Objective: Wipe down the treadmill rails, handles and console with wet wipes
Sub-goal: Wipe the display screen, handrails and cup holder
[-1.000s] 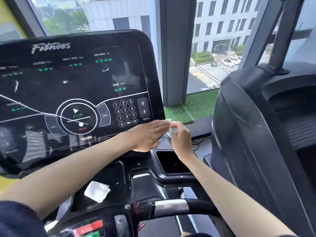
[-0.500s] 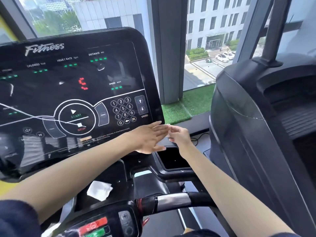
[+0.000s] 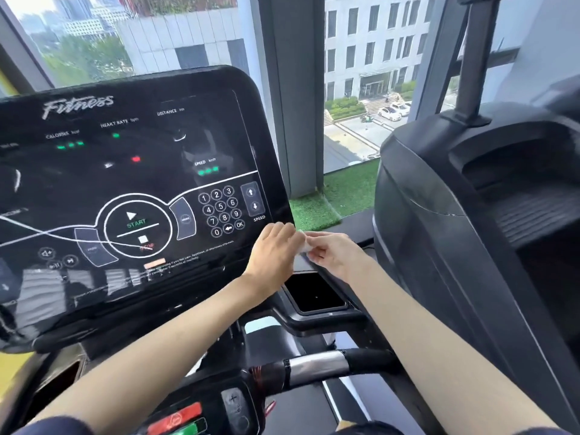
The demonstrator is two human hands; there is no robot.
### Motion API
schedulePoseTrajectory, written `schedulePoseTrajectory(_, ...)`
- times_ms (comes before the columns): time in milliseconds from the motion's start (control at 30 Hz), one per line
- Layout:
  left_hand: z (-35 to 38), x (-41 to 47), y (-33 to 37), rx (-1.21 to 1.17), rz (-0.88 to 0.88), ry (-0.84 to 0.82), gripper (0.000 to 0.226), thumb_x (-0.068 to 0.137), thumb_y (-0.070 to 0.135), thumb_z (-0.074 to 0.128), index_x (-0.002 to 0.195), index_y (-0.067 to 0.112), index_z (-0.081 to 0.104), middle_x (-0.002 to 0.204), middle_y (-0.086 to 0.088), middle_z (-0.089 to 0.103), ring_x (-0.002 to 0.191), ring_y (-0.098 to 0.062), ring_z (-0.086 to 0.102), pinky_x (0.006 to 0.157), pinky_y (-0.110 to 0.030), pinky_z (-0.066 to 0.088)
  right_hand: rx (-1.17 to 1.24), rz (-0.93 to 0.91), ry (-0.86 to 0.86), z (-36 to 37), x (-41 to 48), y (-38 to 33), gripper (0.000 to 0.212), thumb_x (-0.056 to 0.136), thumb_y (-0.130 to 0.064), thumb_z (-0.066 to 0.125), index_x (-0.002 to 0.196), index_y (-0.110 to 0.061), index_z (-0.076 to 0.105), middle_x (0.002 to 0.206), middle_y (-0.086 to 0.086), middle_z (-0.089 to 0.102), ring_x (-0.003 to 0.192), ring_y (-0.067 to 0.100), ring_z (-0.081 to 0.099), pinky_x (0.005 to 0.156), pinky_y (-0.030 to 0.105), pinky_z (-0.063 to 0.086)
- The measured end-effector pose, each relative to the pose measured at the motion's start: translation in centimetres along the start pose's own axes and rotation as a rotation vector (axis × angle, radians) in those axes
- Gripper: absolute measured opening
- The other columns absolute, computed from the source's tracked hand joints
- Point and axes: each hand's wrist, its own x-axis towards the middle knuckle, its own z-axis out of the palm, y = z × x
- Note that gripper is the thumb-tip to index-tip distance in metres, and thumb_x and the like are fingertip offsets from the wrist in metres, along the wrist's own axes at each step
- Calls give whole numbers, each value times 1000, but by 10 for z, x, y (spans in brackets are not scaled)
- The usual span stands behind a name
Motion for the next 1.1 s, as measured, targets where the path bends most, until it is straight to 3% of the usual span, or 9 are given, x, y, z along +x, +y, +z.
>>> schedulePoseTrajectory(100,-11,9,-22,85,-18,66,22,63,-7,47,71,9,61,72,-5,54,68,-24,46,69,-32,36,-107,-66,132,8,0,1,24,88,10,51,109,7,63,74,14,62,62,17,55,61,20,48)
schedulePoseTrajectory(167,-18,21,-34,116,-77,66,22,62,-13,54,72,5,62,75,-8,56,69,-27,51,65,-35,44,-217,-132,206,11,5,4,29,86,11,50,110,3,64,78,11,62,64,14,55,57,15,45)
schedulePoseTrajectory(367,-10,11,-17,178,138,-529,25,85,-4,54,107,7,58,106,-5,52,99,-21,52,78,-29,45,-564,-312,209,17,13,12,54,83,11,44,132,-8,55,126,4,61,116,13,57,90,16,45)
schedulePoseTrajectory(500,-18,24,-38,128,48,-291,15,69,-5,73,77,5,67,81,-6,56,76,-23,57,60,-33,51,-514,-313,162,22,18,16,53,85,9,46,133,-12,54,127,7,62,112,16,59,104,36,44)
schedulePoseTrajectory(567,-24,29,-42,102,6,-261,15,71,-8,68,81,3,68,85,-8,57,80,-26,58,61,-35,51,-480,-304,161,25,18,18,51,86,7,47,132,-12,55,125,8,63,112,17,60,103,43,45)
schedulePoseTrajectory(700,-15,12,-32,154,135,-532,29,87,-4,48,106,8,66,102,-5,54,98,-22,53,83,-32,45,-422,-267,150,23,13,14,60,82,16,35,134,-7,52,124,9,62,112,15,60,103,39,45)
schedulePoseTrajectory(867,-22,24,-37,82,-93,-238,35,68,-18,62,91,5,74,84,-8,60,80,-27,59,70,-35,51,-436,-259,146,23,13,16,59,81,16,38,132,-11,55,116,1,63,111,11,59,103,41,46)
schedulePoseTrajectory(1000,-18,19,-20,229,64,-548,39,87,-4,47,116,17,65,105,-1,56,102,-20,50,89,-28,36,-415,-258,156,23,10,12,61,80,18,35,130,-8,56,120,7,64,108,15,62,103,41,46)
schedulePoseTrajectory(1100,-21,38,-22,292,8,-469,37,90,-2,43,117,14,63,107,-2,56,105,-19,47,89,-27,33,-477,-297,174,25,9,10,58,82,14,39,132,-11,55,125,6,63,108,19,62,101,44,47)
